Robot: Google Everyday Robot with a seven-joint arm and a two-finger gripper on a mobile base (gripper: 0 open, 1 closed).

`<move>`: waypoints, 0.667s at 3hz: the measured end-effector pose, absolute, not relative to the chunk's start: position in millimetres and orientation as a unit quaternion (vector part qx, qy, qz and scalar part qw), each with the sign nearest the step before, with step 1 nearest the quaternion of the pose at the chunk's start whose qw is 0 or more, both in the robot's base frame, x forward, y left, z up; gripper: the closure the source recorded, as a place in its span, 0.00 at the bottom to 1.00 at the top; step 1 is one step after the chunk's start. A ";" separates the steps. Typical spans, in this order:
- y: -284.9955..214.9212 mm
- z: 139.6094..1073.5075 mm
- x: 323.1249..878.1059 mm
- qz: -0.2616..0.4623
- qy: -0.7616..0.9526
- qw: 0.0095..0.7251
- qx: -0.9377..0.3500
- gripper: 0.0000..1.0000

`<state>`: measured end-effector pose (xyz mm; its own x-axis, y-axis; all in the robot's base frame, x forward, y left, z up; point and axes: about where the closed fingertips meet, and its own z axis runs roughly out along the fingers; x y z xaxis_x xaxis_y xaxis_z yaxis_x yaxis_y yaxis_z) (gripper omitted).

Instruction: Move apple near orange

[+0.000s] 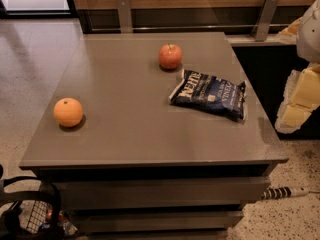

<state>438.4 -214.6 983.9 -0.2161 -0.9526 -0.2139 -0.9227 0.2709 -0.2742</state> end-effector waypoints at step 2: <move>-216.2 988.7 447.7 -0.040 0.778 0.180 -0.600 0.00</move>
Offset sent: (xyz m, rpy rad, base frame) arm 0.0231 -0.0056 0.0061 0.0419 -0.0036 -0.0016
